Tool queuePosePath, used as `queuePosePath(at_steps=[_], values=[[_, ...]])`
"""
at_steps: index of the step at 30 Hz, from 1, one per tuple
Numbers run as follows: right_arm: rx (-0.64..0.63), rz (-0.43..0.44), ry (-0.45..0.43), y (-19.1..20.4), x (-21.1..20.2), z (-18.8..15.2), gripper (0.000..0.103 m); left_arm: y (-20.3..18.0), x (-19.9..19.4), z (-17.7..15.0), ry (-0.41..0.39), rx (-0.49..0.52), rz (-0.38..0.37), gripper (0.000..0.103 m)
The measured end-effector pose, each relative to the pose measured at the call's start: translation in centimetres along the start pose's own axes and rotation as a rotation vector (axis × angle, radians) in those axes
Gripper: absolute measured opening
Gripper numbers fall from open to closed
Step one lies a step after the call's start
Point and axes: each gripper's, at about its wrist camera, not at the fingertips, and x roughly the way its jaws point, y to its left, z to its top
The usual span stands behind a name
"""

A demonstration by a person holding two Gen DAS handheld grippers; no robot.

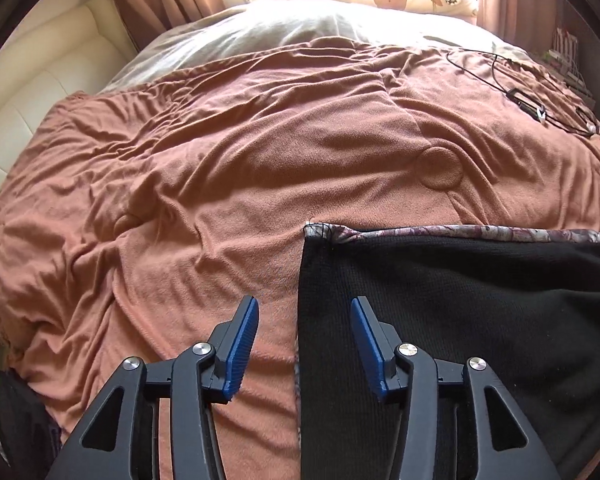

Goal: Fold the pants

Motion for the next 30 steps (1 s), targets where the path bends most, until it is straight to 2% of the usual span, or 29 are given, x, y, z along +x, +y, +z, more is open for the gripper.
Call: queuePosePath(at_steps=[3,6,8,11,14,22,30], values=[[0.047,0.046,0.01,-0.2,-1.1,-0.8,0.072,0.7,-1.6,-1.1,0.001,-0.019,-0.015,0.052],[0.044,0.041,0.004,0.2,-2.2,-1.6,0.072,1.3,-3.0,-2.5,-0.002,-0.025,-0.024,0.053],[0.043,0.027,-0.016,0.4,-3.0,-2.1,0.072,1.6,-3.9,-3.5,-0.002,-0.028,-0.032,0.057],[0.065,0.059,0.017,0.2,-3.0,-2.9,0.072,2.0,-5.1,-5.2,-0.004,-0.031,-0.041,0.059],[0.079,0.051,0.028,0.0,-3.3,-3.7,0.072,2.3,-6.0,-7.0,0.003,-0.044,-0.049,0.059],[0.199,0.126,0.051,-2.1,-4.4,-5.0,0.072,2.2,-7.6,-12.0,0.016,-0.101,-0.094,0.06],[0.327,0.264,0.104,-4.4,-3.6,-6.7,0.072,1.3,-9.1,-15.9,0.022,-0.139,-0.144,0.06]])
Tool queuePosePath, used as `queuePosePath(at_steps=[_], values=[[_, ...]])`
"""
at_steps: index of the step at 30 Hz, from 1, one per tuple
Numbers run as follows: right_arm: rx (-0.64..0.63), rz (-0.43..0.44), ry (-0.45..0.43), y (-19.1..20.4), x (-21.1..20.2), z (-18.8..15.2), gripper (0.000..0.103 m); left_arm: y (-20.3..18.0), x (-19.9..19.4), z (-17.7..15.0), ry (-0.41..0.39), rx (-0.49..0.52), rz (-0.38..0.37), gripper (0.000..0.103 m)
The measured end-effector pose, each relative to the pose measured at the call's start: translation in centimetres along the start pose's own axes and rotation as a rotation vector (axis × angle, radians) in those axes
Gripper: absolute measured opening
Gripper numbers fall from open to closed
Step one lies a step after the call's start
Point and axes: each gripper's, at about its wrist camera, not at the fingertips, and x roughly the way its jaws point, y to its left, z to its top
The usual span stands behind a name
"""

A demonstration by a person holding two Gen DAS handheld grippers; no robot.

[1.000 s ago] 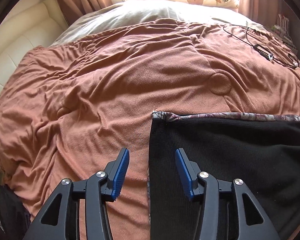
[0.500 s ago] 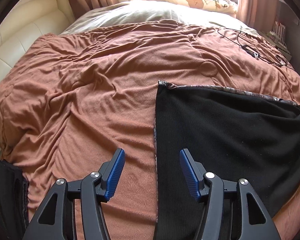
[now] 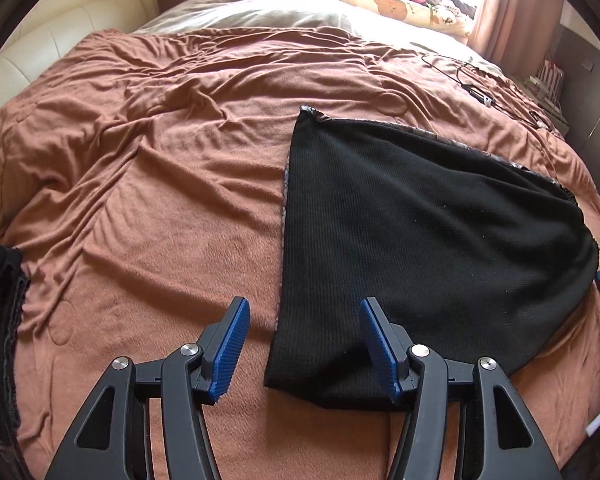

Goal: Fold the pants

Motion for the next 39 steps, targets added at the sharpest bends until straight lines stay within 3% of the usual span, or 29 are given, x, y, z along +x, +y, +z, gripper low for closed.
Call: queuePosePath(at_steps=[4,10,11,13,16,21,32,37,39], values=[[0.027,0.002,0.05,-1.3,1.5,0.0,0.072,0.2,0.0,-1.5,0.016,-0.04,-0.02,0.06],[0.06,0.059,0.033,-2.1,2.5,1.0,0.069,0.6,0.3,-3.2,0.041,-0.115,-0.057,0.06],[0.061,0.056,0.026,-2.3,2.5,0.9,0.062,0.7,0.4,-3.5,0.044,-0.131,-0.068,0.06],[0.067,0.05,0.035,-2.8,2.8,0.8,0.027,1.0,0.7,-3.8,0.055,-0.161,-0.085,0.06],[0.075,0.062,0.024,-3.5,2.7,0.8,0.014,1.6,1.3,-4.1,0.066,-0.203,-0.09,0.06],[0.052,0.083,-0.022,-3.5,1.0,0.4,0.011,3.2,2.3,-5.0,0.09,-0.325,-0.166,0.06],[0.05,0.058,0.013,-2.9,1.7,0.0,0.012,5.2,4.2,-6.3,0.073,-0.581,-0.349,0.059],[0.056,0.041,0.027,-2.6,2.3,0.3,0.015,7.2,4.5,-8.2,0.064,-0.785,-0.498,0.059],[0.056,0.036,0.028,-2.5,2.5,0.4,0.015,7.2,4.4,-8.3,0.066,-0.795,-0.514,0.059]])
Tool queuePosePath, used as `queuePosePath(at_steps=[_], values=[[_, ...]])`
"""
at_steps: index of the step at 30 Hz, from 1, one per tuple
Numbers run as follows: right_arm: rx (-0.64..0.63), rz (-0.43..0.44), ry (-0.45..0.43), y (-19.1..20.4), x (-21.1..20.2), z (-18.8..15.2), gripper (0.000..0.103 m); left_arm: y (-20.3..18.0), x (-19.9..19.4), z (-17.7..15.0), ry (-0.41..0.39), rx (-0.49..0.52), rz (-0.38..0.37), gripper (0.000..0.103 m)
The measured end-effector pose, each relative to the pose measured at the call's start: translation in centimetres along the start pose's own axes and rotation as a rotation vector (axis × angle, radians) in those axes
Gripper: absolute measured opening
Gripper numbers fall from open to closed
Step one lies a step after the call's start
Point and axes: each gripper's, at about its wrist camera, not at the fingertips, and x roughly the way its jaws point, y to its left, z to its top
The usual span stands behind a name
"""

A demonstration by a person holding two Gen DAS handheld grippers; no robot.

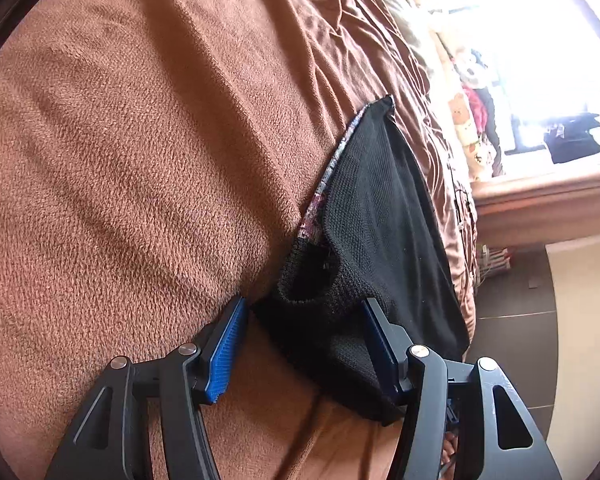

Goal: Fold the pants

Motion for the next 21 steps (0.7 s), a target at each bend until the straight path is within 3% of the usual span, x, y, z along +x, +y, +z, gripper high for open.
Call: queuePosePath(at_steps=[3,5,8,11,21], values=[[0.007,0.0,0.003,0.1,0.4,0.1,0.015,-0.5,0.1,-0.1,-0.007,-0.012,0.0,0.056],[0.011,0.002,0.001,0.0,0.5,0.0,0.015,-0.8,0.6,-0.4,0.002,-0.013,0.0,0.031],[0.025,0.016,-0.002,-0.2,0.5,-0.1,0.015,-0.9,1.2,-0.6,-0.009,0.001,0.021,0.015],[0.007,0.021,-0.022,0.0,0.2,-0.3,0.013,-1.0,0.8,-0.3,-0.047,0.017,0.031,0.009],[-0.048,0.079,-0.062,0.8,-1.3,-1.6,0.011,-2.3,-3.3,-0.7,-0.133,0.069,0.029,0.007]])
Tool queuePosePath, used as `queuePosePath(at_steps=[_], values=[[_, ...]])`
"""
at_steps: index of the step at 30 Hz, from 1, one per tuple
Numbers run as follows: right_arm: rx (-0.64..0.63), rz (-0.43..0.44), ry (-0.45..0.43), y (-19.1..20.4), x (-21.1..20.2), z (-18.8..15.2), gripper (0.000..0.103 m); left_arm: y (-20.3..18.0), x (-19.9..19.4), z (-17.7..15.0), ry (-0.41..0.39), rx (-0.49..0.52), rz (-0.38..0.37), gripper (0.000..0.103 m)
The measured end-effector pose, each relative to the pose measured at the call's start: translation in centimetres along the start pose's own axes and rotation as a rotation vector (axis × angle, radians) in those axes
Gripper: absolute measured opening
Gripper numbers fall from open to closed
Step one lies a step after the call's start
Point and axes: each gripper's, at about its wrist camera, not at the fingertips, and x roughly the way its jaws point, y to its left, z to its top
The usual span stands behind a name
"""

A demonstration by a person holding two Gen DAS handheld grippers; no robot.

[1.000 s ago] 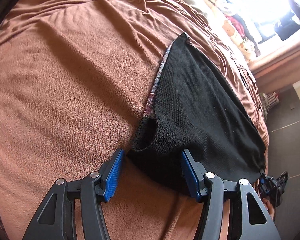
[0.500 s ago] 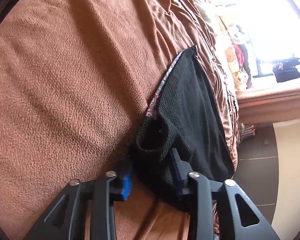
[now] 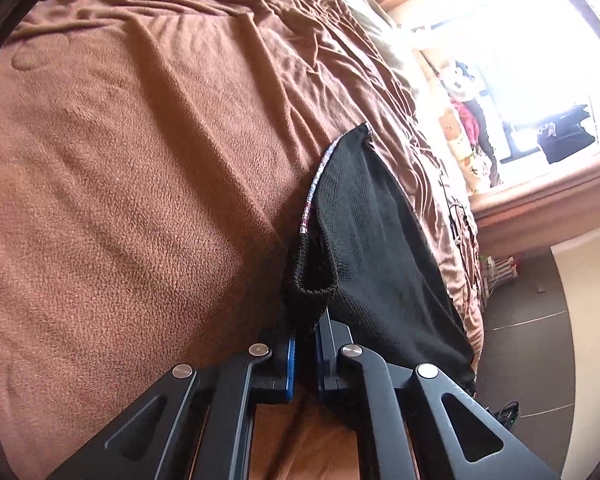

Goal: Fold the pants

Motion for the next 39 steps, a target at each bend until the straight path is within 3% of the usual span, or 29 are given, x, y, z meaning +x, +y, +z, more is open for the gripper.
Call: queuePosePath(at_steps=[17,29,39], values=[[-0.007,0.081,0.009,0.3,-2.4,-3.5,0.011,0.8,-7.9,-2.6,-0.056,0.041,0.007,0.006],[-0.029,0.122,0.033,0.7,-4.2,-5.7,0.006,3.2,-13.9,-5.6,-0.077,0.033,0.005,0.007],[-0.055,0.129,0.069,0.6,-5.4,-7.8,0.006,5.8,-16.5,-7.9,-0.068,0.008,0.013,0.007]])
